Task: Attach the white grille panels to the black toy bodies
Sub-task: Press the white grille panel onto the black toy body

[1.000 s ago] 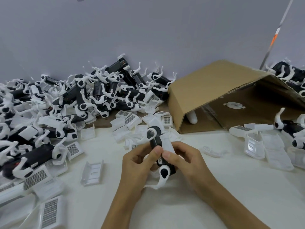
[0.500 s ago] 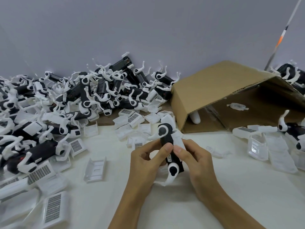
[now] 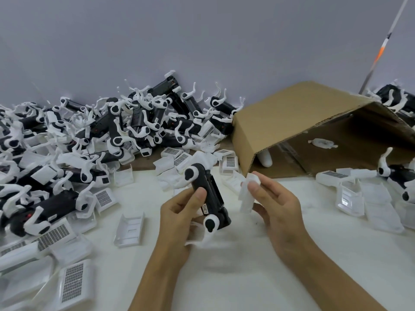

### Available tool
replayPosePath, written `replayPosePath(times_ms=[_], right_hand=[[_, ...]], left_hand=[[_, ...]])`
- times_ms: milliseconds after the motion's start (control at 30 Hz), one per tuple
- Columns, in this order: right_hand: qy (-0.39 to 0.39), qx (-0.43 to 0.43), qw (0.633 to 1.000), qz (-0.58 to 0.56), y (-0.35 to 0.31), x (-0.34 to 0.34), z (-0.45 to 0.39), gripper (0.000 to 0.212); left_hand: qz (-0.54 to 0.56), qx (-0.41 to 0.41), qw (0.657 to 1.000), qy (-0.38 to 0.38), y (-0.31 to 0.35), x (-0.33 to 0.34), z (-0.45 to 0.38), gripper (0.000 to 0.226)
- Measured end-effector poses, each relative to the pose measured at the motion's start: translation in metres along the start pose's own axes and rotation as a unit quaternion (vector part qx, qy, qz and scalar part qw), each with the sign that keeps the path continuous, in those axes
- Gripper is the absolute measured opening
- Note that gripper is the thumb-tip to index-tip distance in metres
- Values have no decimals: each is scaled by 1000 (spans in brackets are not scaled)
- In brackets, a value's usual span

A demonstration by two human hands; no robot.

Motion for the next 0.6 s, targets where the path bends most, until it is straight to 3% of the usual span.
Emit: replayPosePath(times_ms=[100, 167, 267, 333, 400, 533, 600], right_hand=[[-42, -55, 997, 31, -4, 5, -1, 44], [-99, -77, 992, 30, -4, 17, 4, 49], [-143, -49, 988, 42, 3, 24, 10, 44], [-128, -3, 991, 44, 8, 21, 10, 34], [-94, 37, 994, 27, 14, 19, 12, 38], [-13, 39, 999, 25, 16, 17, 15, 37], [24, 53, 998, -11, 16, 14, 14, 59]], left_hand=[[-25, -26, 999, 8, -3, 1, -1, 45], [-39, -32, 999, -10, -4, 5, -1, 40], [-33, -25, 999, -19, -3, 8, 1, 30], [-25, -21, 999, -9, -2, 7, 1, 29], [-39, -18, 999, 3, -1, 6, 0, 32], [-58, -14, 998, 3, -1, 11, 3, 41], [-50, -8, 999, 10, 0, 10, 4, 41]])
Point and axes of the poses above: each hand's wrist, its own z-axis away from the middle knuckle, its own x-axis out of the palm, y = z × x, the point moved 6 cm from there along -z, towards the middle knuckle, and after that the axes turned 15 degrees about -x, right-handed, at the moved point
